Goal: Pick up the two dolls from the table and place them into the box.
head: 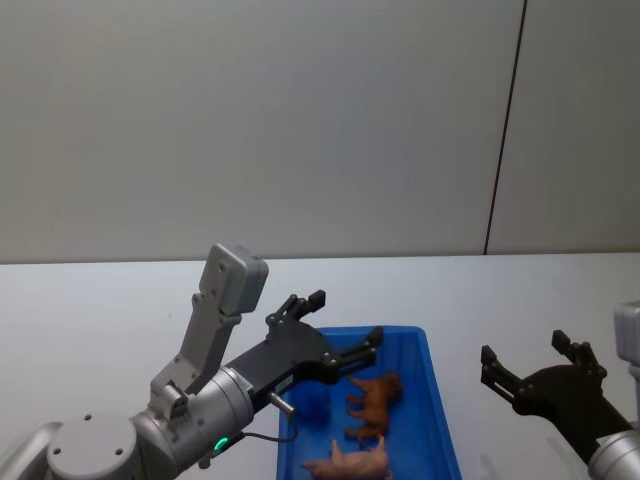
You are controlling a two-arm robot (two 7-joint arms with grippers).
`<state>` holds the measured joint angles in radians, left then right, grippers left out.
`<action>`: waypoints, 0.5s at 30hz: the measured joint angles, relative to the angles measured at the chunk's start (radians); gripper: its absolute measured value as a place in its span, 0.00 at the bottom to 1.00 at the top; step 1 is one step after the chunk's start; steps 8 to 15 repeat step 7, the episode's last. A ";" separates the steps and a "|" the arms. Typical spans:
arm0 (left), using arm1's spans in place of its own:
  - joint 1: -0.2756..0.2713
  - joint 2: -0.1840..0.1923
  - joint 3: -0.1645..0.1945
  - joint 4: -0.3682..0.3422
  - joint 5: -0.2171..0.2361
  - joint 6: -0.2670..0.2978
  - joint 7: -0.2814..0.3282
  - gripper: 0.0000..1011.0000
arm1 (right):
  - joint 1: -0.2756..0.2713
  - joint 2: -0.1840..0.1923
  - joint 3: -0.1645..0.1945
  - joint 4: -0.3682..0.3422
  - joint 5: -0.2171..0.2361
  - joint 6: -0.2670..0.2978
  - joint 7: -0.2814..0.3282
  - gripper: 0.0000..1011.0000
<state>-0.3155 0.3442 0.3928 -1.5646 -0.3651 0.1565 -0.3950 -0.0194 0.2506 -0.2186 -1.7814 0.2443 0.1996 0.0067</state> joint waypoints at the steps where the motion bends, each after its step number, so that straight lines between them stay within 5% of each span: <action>1: -0.001 -0.001 0.000 0.001 0.000 0.000 -0.001 0.97 | 0.000 0.000 0.000 0.000 0.000 0.000 0.000 0.99; 15: -0.006 -0.006 0.002 0.004 0.002 0.001 -0.008 0.99 | 0.000 0.000 0.000 0.000 0.000 0.000 0.000 0.99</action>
